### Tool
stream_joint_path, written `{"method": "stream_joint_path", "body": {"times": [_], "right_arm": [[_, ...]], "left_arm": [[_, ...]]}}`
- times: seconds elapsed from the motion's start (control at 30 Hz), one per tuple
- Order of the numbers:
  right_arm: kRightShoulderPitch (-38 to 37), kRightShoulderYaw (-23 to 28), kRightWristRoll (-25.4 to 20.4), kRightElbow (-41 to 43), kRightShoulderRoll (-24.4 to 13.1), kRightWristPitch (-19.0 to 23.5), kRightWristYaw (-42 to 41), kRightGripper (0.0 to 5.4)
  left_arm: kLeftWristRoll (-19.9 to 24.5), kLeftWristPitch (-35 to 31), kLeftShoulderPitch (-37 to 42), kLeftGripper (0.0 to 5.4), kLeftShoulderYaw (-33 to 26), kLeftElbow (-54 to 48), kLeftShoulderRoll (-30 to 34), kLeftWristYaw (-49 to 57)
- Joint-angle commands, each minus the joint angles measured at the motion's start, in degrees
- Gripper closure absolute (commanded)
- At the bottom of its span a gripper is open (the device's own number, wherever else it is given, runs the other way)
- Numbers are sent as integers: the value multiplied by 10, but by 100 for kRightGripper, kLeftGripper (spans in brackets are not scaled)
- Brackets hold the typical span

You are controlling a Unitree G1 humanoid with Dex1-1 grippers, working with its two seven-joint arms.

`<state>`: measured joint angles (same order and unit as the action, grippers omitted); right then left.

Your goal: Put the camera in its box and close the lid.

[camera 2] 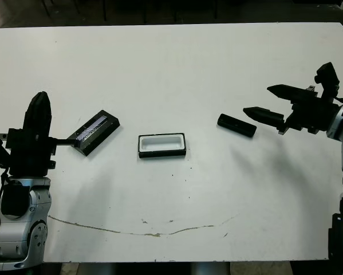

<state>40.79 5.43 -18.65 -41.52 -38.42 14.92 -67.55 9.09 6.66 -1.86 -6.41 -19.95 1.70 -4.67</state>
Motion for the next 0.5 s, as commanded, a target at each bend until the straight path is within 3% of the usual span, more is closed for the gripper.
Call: {"method": "stream_joint_path", "body": {"times": [0.03, 0.33, 0.5], "right_arm": [[0, -5, 10, -13, 12, 6, 3, 1], [6, -12, 14, -16, 26, 25, 4, 1], [15, -21, 29, -48, 31, 1, -4, 1]], "left_arm": [[0, 2, -8, 540, -1, 15, 6, -4], [10, 6, -6, 540, -3, 25, 5, -13], [15, 5, -7, 540, -4, 26, 5, -14]]}}
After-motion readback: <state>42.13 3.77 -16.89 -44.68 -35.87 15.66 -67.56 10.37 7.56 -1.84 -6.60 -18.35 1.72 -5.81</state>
